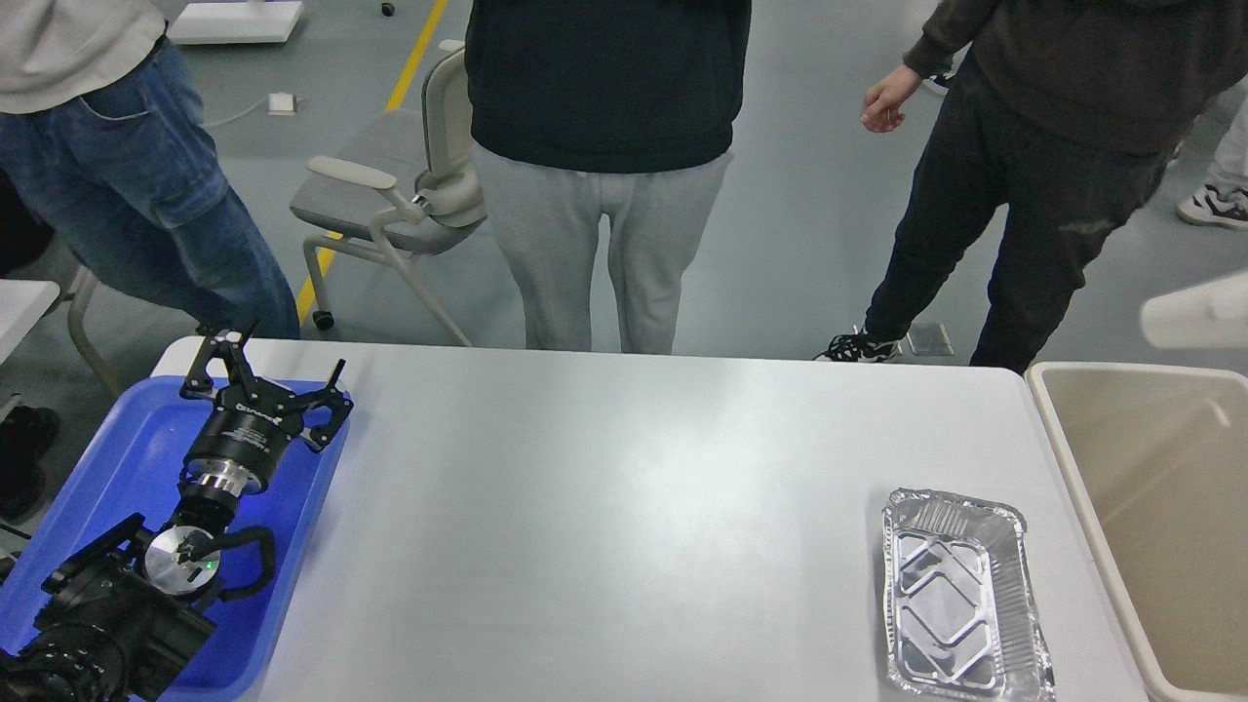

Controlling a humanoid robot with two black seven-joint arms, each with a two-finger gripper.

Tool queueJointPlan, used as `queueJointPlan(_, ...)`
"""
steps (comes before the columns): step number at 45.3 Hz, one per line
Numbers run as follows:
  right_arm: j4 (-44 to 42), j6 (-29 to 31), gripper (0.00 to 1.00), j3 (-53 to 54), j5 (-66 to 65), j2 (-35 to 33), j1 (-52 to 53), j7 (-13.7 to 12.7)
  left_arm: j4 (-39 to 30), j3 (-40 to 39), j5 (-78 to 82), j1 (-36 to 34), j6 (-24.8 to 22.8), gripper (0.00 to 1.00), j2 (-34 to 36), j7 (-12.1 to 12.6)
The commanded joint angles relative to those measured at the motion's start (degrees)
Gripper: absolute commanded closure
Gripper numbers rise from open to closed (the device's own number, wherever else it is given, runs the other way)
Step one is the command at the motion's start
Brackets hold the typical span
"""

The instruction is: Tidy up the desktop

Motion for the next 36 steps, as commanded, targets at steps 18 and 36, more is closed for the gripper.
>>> queueJointPlan(18, -46.30, -6.58, 1.00, 9.91, 23.67, 33.25, -30.26, -1.95, 0.00, 0.00, 0.00, -0.01, 0.00, 0.00, 0.01, 0.00)
queueJointPlan(36, -46.48, -9.04, 1.00, 10.26, 23.58, 35.89, -30.61, -1.95, 0.00, 0.00, 0.00, -0.01, 0.00, 0.00, 0.01, 0.00)
